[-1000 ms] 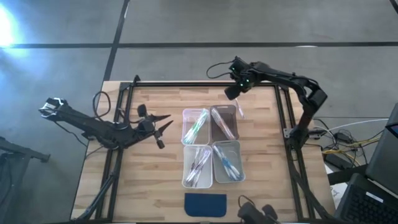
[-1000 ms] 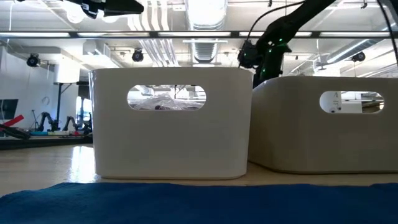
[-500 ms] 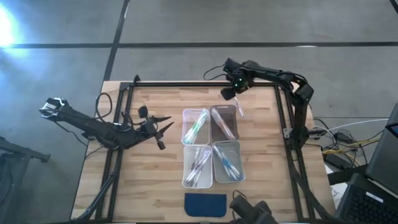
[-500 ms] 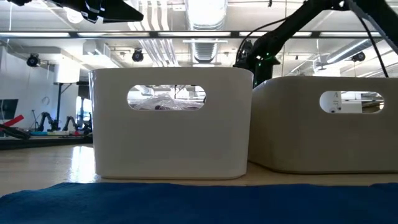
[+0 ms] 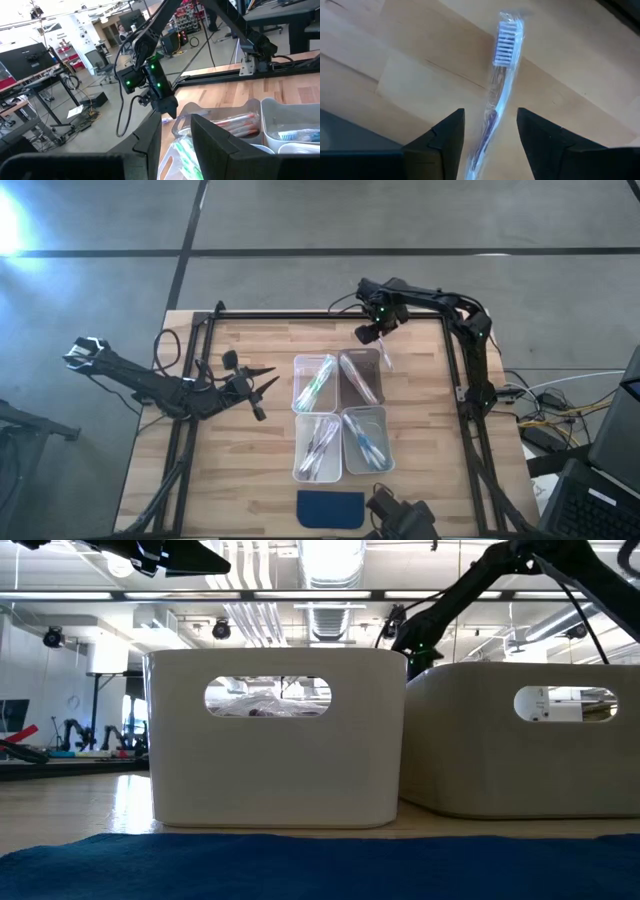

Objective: Pick & Place Toothbrushes
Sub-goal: Put the violet toothbrush into the white bin

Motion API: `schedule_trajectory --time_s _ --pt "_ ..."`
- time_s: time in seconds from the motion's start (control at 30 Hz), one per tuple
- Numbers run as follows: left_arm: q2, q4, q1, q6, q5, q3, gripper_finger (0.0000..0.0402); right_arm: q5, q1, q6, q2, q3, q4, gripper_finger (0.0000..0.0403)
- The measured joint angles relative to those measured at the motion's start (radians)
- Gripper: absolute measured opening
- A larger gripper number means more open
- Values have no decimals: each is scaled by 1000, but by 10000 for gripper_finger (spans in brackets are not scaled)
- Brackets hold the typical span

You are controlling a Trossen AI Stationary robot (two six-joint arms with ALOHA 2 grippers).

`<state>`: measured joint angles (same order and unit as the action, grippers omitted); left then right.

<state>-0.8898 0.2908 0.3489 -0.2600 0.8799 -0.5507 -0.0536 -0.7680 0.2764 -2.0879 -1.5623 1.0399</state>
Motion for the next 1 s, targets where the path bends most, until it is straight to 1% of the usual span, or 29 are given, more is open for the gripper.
schedule_trajectory --time_s 0.4,0.7,1.0 --pt "0 0 0 10 0 0 110 0 -3 12 -11 14 -84 136" --pt "0 0 0 20 0 0 110 1 -4 17 -11 43 -96 109" --pt "0 -1 0 28 0 0 110 4 -4 14 -8 85 -154 76"
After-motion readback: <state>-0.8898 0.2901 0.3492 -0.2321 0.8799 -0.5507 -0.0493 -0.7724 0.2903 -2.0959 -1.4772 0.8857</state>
